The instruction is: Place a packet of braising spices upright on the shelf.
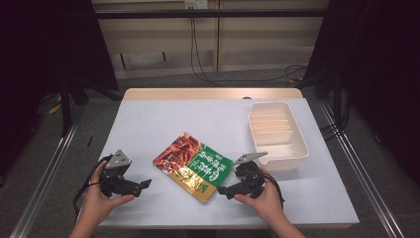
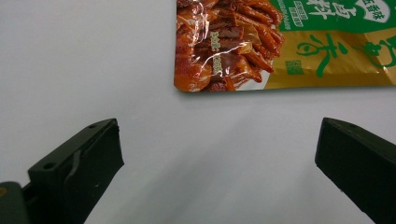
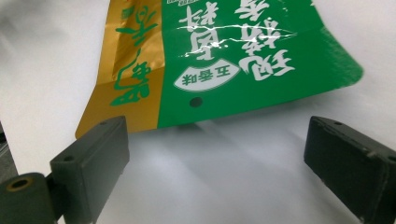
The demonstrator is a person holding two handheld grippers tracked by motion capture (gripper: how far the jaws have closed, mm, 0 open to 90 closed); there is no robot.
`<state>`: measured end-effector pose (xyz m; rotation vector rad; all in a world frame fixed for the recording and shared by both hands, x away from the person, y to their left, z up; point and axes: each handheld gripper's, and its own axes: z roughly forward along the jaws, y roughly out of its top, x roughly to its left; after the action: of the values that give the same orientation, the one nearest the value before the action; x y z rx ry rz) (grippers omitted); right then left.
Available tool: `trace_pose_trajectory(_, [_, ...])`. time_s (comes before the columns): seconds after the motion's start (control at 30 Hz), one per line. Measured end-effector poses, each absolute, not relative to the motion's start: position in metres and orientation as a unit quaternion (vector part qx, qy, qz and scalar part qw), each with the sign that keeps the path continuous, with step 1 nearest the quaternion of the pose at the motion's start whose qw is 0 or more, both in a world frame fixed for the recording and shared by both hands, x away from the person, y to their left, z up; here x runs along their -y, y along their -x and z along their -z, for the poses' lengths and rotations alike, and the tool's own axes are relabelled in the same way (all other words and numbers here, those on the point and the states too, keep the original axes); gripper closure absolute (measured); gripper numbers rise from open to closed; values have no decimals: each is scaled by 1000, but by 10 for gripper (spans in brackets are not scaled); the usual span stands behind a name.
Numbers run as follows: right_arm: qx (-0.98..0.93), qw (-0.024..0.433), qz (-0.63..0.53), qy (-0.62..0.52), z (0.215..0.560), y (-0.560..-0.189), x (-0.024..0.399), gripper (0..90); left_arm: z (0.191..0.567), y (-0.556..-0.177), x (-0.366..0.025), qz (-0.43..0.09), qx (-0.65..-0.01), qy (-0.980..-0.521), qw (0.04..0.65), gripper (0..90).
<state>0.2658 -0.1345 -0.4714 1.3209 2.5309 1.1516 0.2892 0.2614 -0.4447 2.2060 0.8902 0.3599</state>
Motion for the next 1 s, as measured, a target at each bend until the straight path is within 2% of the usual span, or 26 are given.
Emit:
trace_pose_trajectory(0.7, [-818, 12, -377, -435, 476, -284, 116, 97, 445, -286, -264, -154, -347, -853, 359, 25])
trace_pose_trajectory(1.0, [-823, 19, -376, -424, 476, -289, 105, 230, 444, -285, -265, -162, -344, -851, 363, 28])
